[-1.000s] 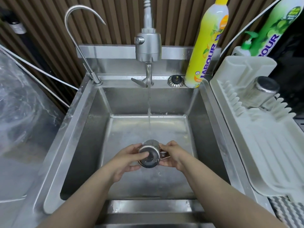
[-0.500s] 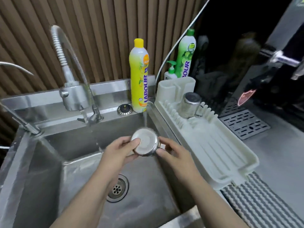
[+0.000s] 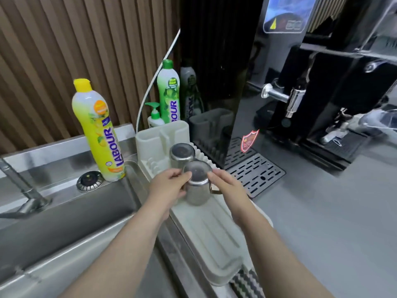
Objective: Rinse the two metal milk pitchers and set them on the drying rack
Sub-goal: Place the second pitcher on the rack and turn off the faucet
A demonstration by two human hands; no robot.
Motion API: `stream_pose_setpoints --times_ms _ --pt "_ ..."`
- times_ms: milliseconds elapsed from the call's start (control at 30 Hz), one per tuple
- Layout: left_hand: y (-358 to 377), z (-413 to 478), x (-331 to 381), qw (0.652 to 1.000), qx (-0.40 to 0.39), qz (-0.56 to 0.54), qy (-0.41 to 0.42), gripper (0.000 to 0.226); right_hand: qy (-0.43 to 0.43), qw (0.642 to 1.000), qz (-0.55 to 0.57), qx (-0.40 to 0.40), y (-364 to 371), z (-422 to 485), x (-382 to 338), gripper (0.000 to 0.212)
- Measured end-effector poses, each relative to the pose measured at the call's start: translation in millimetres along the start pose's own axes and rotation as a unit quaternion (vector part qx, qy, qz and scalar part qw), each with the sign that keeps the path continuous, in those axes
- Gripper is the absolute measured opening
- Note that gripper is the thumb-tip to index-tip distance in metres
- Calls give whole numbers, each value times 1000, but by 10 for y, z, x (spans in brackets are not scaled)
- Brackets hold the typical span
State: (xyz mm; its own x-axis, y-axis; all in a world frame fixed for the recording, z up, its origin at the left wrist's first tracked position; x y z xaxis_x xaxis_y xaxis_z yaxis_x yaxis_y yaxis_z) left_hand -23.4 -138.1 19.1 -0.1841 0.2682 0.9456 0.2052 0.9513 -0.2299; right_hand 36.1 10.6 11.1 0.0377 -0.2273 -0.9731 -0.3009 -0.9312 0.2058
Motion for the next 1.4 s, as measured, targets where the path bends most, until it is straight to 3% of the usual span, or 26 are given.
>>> stream_pose_setpoints --times_ms 100,300,367,433,500,567,600,667,767,900,1000,1133,1400 --pt "97 105 -101 999 26 12 -22 6 37 999 4 11 -58 118 140 18" --pt "191 202 -116 998 42 52 -18 17 69 998 -10 3 -162 197 175 28" --pt "162 191 -120 998 29 43 -26 21 54 998 -19 -1 -147 168 137 29" --pt "89 135 -110 999 18 31 -30 25 -6 990 -133 46 -148 153 66 34" --pt "-67 19 -97 999 24 17 -18 21 -100 931 -339 93 -91 92 -21 32" --pt "-303 -148 -144 999 45 15 -9 16 -194 861 -458 111 117 -83 -87 23" --pt "-452 -241 -216 998 58 22 -8 16 -227 845 -473 102 258 -188 -95 20" --pt "-764 -455 -436 996 71 56 -20 10 -242 857 -454 29 548 -362 8 23" --pt "-1223 -841 -979 990 63 104 -68 6 -145 883 -419 -155 1020 -537 411 43" --pt "-1820 -1369 -1760 965 104 202 -133 25 -57 851 -431 -295 1533 -716 1080 28" --pt "-2211 -1626 -2065 943 151 254 -154 29 -22 842 -432 -323 1777 -802 1362 27" --pt "-2578 -1709 -2176 928 182 284 -157 18 16 838 -428 -337 2050 -852 1482 30" --pt "-2883 -1205 -1885 927 214 279 -134 5 -44 847 -422 -320 2431 -481 1207 30"
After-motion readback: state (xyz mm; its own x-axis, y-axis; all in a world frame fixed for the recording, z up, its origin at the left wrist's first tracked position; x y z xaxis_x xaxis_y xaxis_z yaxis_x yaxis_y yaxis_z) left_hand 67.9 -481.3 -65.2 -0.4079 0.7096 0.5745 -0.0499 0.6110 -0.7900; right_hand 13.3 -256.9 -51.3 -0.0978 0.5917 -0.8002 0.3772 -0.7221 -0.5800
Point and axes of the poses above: each hand's wrist, its own z-axis towards the middle knuckle, its own y-axis out of the palm, x = y × z, the point moved 3 cm from there along z, towards the middle knuckle, and after that the axes turned 13 degrees about z, right-handed, at the moved point
